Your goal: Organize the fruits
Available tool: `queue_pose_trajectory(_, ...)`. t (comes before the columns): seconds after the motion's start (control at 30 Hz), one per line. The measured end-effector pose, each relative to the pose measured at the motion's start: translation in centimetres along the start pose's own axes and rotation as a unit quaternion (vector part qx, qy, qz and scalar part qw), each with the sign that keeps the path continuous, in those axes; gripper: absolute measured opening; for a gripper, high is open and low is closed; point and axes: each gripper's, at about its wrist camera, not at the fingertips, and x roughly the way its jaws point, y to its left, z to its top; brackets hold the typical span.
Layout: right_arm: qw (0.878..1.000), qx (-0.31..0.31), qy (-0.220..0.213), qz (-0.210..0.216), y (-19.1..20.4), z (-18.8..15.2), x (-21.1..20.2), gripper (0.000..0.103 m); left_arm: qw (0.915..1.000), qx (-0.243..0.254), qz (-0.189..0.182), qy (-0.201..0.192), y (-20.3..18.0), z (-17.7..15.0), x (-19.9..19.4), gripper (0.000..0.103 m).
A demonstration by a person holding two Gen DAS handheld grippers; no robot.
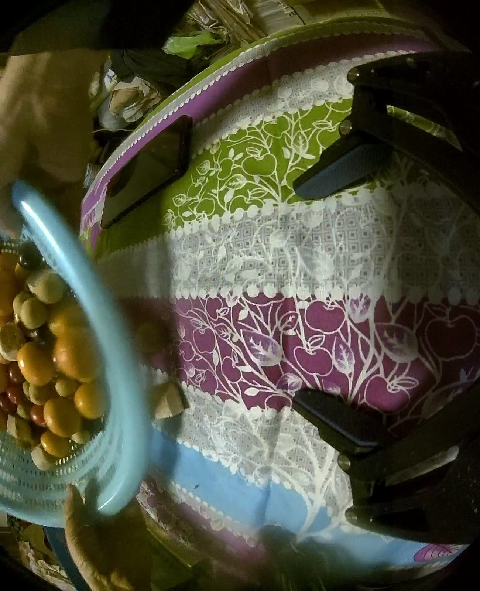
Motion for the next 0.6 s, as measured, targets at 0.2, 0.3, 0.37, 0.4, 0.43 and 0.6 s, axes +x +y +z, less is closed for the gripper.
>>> queue_pose_trajectory(0.2,1.0,0.0,0.0,0.0,0.01,-0.01,0.02,0.103,1.0,-0.001,-0.001,0.0,-0.03,-0.08,0.0,0.103)
queue_pose_trajectory(0.3,1.0,0.0,0.0,0.0,0.04,0.03,-0.04,0.103,1.0,-0.001,-0.001,0.0,0.01,-0.12,-0.01,0.103)
queue_pose_trajectory(0.37,1.0,0.0,0.0,0.0,0.07,0.13,-0.15,0.103,1.0,0.0,0.0,0.0,0.01,-0.13,0.0,0.103)
queue_pose_trajectory(0.4,1.0,0.0,0.0,0.0,0.07,0.06,-0.12,0.103,1.0,0.0,0.0,0.0,0.05,-0.14,0.01,0.103)
queue_pose_trajectory(0.43,1.0,-0.001,0.0,0.0,0.08,0.09,-0.14,0.103,1.0,0.0,0.0,0.0,0.08,-0.15,0.0,0.103)
queue_pose_trajectory(0.6,1.0,-0.001,0.001,-0.001,0.02,0.01,0.03,0.103,1.0,0.0,0.0,0.0,0.36,-0.24,-0.11,0.103)
